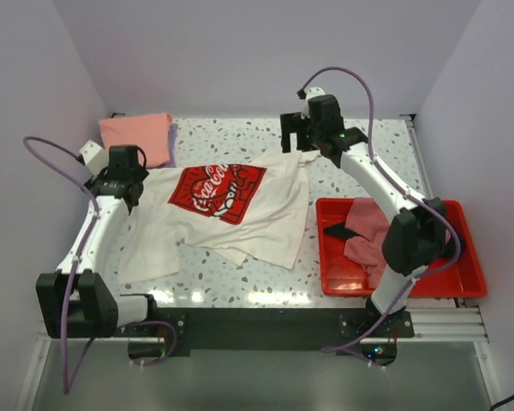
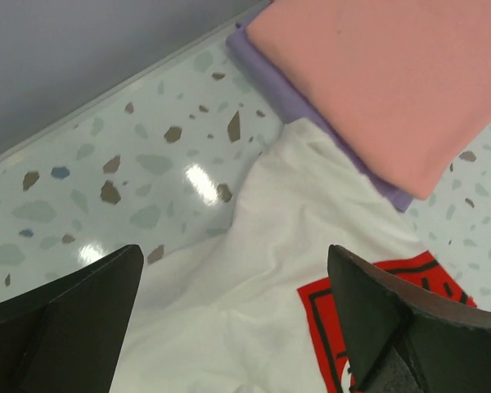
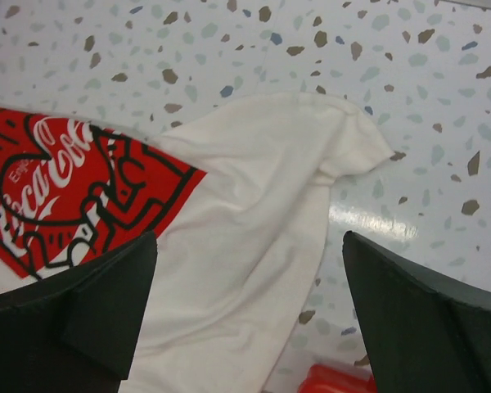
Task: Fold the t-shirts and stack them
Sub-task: Flatten the tshirt out
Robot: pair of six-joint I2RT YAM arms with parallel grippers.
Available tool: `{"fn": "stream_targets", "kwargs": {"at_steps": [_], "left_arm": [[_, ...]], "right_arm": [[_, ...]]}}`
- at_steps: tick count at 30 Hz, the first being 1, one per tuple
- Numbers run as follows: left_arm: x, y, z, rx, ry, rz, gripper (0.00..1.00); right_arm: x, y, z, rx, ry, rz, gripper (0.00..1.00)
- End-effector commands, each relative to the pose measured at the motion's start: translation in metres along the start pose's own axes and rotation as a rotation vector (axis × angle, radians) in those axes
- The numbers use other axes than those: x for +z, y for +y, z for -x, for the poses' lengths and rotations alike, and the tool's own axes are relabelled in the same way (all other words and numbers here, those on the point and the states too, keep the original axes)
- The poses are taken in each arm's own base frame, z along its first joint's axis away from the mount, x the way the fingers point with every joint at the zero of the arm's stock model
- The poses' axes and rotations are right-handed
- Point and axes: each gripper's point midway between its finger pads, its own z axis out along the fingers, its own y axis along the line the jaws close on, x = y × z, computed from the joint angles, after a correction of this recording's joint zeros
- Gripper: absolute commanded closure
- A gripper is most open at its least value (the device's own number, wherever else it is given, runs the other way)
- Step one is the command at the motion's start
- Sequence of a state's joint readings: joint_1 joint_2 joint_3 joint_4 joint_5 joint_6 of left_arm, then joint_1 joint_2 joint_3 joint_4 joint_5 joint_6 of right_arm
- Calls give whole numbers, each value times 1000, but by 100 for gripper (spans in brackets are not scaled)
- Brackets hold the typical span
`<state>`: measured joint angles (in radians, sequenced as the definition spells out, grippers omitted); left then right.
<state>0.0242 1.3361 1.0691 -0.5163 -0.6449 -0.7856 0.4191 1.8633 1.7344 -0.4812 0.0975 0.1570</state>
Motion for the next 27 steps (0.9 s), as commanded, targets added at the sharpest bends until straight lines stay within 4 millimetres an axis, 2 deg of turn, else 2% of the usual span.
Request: {"fn": "stream_targets", "kwargs": {"at_steps": [1,3,4,7,9,14,17,19,22,27], "left_arm": [[-16,36,-33,-38,60,11,0],[-24,52,-48,-75,98,36,0],[-30,67,-60,-83,125,57,0],[-34,87,-79,-121,140,80,0],[-34,105,-89,-154,173,148,0],[-28,120,-128,-243,375,182,0],[-32,147,-143,-292,390,292,0],[-37,161,-145,-324,362,348,0],[-41,177,-147,-337,331,400,0],[-41,179,-150,-352,339,427,0]], "right_arm": [[-35,17,-16,86,-39,109,1],[-43,22,-29,113,-35,141,1],[-51,21,-43,139,-19,149,1],[-59,20,-66,173,5,153,1],[-62,21,-74,176,18,166,1],[-68,29,-96,166,69,227,1],[-68,19,-95,150,62,177,1],[-69,16,-95,143,60,159,1],[-68,23,-97,153,67,198,1],[-66,31,-101,172,86,236,1]]}}
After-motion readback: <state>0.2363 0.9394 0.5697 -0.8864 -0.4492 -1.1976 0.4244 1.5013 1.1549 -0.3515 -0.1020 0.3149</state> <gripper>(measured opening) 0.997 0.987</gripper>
